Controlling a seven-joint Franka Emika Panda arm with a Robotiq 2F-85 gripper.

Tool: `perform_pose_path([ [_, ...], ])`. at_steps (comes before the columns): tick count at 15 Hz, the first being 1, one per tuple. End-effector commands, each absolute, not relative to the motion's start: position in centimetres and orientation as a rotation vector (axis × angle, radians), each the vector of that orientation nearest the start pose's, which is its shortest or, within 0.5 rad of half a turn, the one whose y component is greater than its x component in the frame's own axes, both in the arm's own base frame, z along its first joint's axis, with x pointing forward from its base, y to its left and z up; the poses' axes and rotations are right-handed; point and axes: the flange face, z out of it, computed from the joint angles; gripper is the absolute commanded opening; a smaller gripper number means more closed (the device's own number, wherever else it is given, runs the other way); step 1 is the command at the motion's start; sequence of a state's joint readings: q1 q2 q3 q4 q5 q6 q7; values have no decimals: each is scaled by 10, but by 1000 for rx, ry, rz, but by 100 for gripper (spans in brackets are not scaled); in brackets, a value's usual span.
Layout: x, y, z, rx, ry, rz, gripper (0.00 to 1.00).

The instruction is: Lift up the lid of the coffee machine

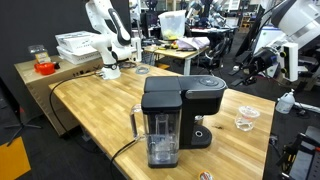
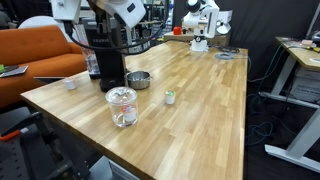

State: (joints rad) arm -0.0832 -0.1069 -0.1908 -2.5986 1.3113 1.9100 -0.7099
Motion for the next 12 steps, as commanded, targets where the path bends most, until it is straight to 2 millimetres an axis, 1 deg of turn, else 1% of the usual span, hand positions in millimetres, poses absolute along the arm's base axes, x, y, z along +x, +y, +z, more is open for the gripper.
perform_pose_path([
  [1,416,-49,292,-1878,428,-86,20],
  [3,417,-52,291,-1869,434,-87,5],
  [4,418,-54,290,-1867,434,-86,1],
  [8,419,-56,288,-1863,435,-84,0],
  [12,422,-49,287,-1868,419,-64,0],
])
